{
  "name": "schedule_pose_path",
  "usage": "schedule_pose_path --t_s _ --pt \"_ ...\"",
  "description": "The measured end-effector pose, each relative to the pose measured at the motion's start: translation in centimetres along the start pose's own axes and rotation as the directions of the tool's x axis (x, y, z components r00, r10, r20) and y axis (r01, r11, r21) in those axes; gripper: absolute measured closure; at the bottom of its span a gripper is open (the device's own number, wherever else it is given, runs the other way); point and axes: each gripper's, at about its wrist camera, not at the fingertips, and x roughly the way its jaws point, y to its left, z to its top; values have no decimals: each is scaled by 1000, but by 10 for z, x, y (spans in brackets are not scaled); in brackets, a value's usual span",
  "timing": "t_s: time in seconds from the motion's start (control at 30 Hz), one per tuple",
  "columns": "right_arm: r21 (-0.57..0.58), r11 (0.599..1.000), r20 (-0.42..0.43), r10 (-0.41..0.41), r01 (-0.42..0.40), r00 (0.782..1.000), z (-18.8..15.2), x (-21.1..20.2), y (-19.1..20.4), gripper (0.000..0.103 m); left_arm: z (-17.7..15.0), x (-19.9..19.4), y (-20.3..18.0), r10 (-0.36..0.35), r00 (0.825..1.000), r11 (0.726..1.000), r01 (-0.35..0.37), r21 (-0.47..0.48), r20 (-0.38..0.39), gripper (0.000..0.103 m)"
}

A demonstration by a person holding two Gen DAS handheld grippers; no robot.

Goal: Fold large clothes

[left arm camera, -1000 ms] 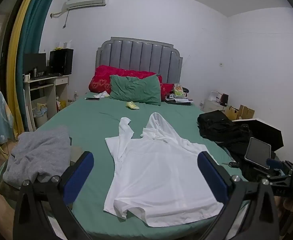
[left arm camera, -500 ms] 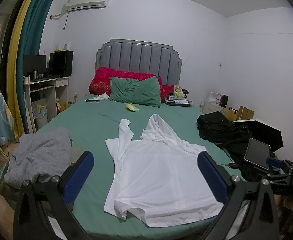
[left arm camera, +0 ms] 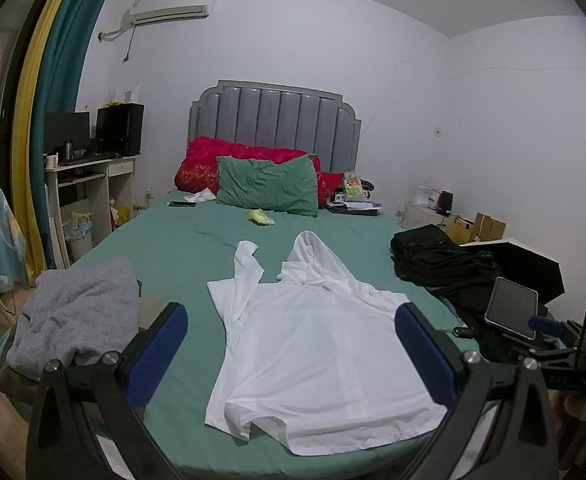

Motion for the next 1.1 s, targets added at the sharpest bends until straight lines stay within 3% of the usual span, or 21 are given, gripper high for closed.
schedule_pose_path --t_s 1.1 --pt "15 1000 2 -2 2 1000 2 -8 -4 0 3 -11 -9 -7 1000 1000 7 8 17 0"
